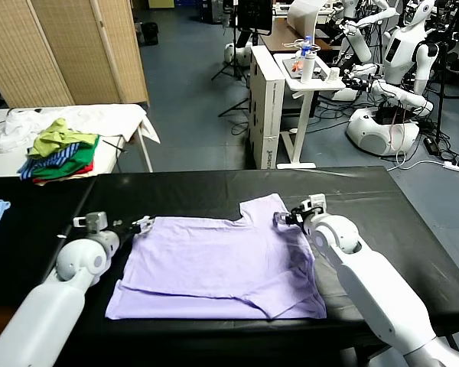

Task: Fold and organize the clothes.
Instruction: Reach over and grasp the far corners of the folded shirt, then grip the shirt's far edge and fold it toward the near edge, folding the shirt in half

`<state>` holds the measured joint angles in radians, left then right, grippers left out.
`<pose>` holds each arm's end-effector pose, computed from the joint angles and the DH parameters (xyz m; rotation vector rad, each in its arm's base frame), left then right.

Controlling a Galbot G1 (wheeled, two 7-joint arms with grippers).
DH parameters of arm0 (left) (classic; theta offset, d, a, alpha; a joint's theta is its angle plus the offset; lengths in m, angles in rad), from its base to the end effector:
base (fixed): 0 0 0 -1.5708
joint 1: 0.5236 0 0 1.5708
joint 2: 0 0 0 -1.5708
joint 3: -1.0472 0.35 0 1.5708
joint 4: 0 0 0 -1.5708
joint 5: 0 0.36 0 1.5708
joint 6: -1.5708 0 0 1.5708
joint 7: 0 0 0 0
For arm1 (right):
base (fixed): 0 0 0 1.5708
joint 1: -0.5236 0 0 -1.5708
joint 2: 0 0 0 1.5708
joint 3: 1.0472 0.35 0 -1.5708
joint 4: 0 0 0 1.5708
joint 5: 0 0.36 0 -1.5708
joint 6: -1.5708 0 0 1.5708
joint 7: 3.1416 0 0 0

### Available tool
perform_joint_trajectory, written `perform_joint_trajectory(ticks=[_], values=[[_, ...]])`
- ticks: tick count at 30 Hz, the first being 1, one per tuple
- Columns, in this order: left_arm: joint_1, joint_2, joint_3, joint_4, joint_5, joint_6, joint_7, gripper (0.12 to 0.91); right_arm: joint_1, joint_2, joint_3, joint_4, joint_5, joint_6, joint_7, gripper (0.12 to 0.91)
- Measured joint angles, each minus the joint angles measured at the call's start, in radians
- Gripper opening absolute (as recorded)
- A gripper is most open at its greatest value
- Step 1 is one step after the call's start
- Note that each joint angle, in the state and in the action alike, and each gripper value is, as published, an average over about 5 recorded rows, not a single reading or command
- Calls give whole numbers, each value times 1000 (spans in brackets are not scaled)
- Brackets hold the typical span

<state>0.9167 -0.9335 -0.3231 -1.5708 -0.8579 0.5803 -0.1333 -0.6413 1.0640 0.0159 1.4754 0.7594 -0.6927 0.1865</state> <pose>0.3919 0.1506 -0.2753 -0.1159 -2.5430 0.1543 0.4538 -0.0342 -0.2627 0.3144 -2.4695 0.0722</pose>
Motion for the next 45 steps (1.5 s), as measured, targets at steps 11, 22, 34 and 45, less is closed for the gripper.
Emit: perform_joint_trajectory(ticks=[11,22,34,45], values=[[14,-4,2,-1,19,-6,29,237,-4,11,2,-3,-6,10,-5,190],[11,-7,2,-15,15,-9,30,174,-30,5,27,32,-1,94,-34,139],[89,31,-69,-126,0,-8,25,171,-103,-51,96,155,47,116,-36,139],[230,93,-177,-284,-20,-4,29,163,-204,-126,182,330,132,54,-3,139]])
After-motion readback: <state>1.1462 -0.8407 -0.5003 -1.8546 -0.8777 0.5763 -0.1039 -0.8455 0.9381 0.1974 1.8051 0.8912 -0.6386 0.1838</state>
